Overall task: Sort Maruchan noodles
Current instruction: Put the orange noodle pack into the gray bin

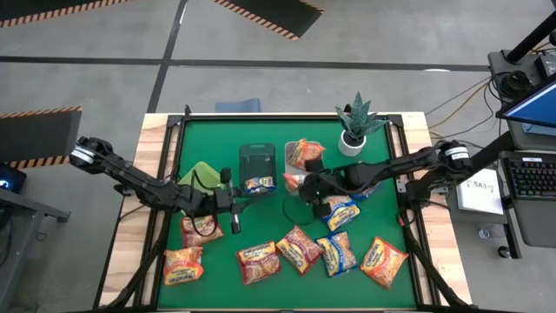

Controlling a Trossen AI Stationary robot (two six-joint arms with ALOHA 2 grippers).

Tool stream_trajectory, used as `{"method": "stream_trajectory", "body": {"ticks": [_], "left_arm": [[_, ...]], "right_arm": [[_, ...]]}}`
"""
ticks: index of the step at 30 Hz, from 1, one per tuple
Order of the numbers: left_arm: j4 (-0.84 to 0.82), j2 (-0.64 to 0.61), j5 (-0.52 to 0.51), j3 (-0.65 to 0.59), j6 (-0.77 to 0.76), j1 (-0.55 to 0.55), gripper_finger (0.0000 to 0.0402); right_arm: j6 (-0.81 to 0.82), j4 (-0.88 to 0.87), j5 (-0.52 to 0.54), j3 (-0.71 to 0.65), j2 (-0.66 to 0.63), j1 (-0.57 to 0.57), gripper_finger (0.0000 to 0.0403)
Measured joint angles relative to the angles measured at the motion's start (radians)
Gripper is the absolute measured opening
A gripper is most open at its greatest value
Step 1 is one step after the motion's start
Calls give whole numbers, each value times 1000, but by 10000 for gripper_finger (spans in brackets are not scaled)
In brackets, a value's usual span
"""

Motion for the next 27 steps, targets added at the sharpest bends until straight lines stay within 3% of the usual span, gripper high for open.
{"method": "stream_trajectory", "body": {"ticks": [13, 18, 27], "left_arm": [[12, 0, 0, 0, 0, 0, 0], [15, 0, 0, 0, 0, 0, 0], [15, 0, 0, 0, 0, 0, 0]], "right_arm": [[85, -23, 37, -10, 4, 52, 8], [82, -23, -13, -20, 4, 52, 13], [129, -21, -17, -35, 5, 52, 92]]}}
